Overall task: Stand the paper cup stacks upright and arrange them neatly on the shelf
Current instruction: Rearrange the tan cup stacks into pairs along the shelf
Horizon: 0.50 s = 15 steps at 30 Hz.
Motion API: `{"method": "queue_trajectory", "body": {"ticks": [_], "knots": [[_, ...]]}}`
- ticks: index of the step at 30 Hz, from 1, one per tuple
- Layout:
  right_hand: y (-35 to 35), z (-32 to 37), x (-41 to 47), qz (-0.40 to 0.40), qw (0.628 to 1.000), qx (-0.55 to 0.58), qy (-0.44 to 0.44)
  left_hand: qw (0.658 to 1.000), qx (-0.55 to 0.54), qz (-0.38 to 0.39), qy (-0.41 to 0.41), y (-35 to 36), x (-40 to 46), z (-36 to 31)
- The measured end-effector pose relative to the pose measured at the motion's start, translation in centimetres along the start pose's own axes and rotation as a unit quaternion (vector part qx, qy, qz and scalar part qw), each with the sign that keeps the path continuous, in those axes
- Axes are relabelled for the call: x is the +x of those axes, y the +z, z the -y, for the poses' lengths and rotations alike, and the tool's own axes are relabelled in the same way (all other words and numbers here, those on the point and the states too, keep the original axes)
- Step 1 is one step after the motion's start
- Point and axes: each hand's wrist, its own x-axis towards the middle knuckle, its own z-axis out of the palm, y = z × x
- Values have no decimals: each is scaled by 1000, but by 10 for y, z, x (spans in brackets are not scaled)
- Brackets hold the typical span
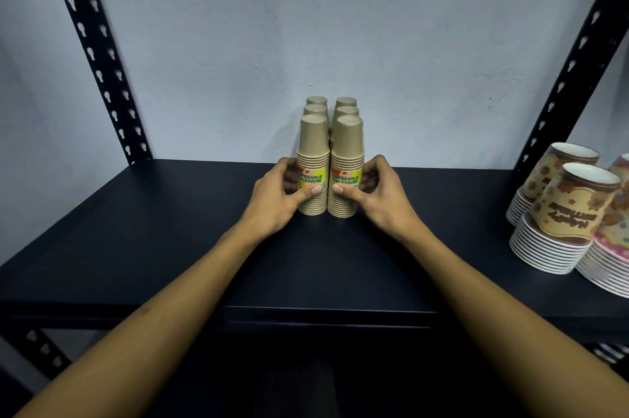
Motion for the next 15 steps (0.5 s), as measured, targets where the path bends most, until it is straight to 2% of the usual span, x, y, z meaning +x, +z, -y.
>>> {"method": "queue_trajectory", "body": {"ticks": [9,12,15], "knots": [[-1,1,-5,3,1000,1,11,1000,-21,1,-15,-1,-4,-5],[-6,2,-8,15,999,16,37,1000,-1,-17,-17,-5,-7,-6],[-17,1,-8,-8,996,27,86,999,4,-31,-25,-12,-9,-7]]}}
